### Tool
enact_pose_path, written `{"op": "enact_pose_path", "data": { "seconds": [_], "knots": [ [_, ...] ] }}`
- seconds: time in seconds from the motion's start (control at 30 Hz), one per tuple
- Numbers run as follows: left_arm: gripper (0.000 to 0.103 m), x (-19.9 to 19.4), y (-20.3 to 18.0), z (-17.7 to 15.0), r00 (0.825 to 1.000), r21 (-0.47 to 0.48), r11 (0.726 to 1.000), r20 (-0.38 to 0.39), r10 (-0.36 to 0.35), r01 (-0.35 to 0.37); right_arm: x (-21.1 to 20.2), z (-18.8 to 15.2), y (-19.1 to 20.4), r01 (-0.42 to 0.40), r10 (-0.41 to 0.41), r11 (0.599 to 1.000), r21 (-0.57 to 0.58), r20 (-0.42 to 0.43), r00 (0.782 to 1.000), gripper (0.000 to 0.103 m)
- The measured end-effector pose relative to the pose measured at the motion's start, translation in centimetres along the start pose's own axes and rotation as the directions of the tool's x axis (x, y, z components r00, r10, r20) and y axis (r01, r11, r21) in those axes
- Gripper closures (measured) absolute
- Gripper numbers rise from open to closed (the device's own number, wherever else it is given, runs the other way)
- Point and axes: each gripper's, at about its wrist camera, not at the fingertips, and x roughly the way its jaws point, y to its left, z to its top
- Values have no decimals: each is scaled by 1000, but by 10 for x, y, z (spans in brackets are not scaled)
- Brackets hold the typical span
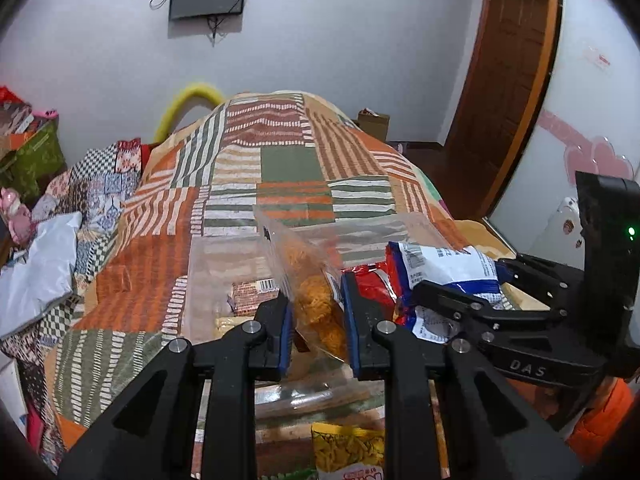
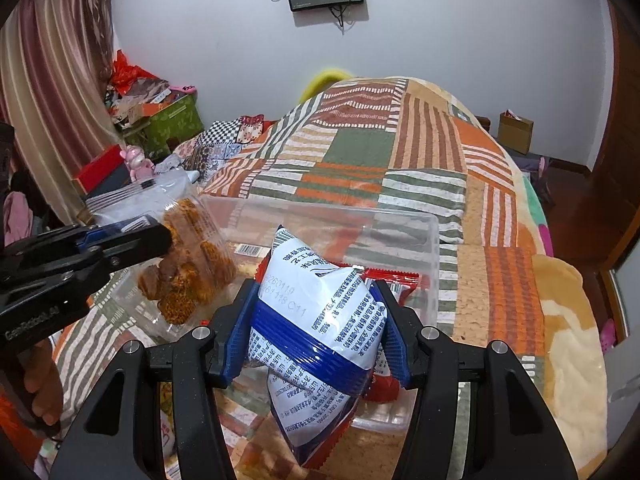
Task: Organize snacks
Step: 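Carry both bags over the clear box and open both tools to drop them in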
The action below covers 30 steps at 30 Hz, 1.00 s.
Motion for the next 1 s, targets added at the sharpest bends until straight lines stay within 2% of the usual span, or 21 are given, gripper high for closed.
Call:
{"op": "enact_pose_path", "data": {
  "seconds": [0.3, 0.47, 0.6, 0.63, 0.7, 1.0],
  "knots": [
    [77, 11, 12, -6, 998, -27, 999, -32, 46, -47, 10, 0, 0, -10, 10, 1000, 11, -40, 999, 46],
    [52, 12, 10, -9, 996, -6, 997, -36, 77, -77, 14, -1, 1, 15, -14, 1000, 7, -58, 998, 43],
    [43, 11, 7, -11, 995, 13, 996, -29, 92, -92, 11, -2, 2, 35, -35, 999, -1, -56, 998, 37],
    [40, 10, 8, -11, 995, 11, 996, -28, 92, -92, 8, -2, 2, 47, -47, 999, -1, -48, 998, 31],
    [39, 8, 9, -11, 995, 6, 996, -23, 94, -94, 3, -1, 1, 60, -60, 998, 1, -28, 998, 26],
    [29, -15, 9, -10, 995, -18, 995, 4, 99, -99, -23, -1, 3, 43, -43, 999, 4, 11, 999, 26]
  ]
}}
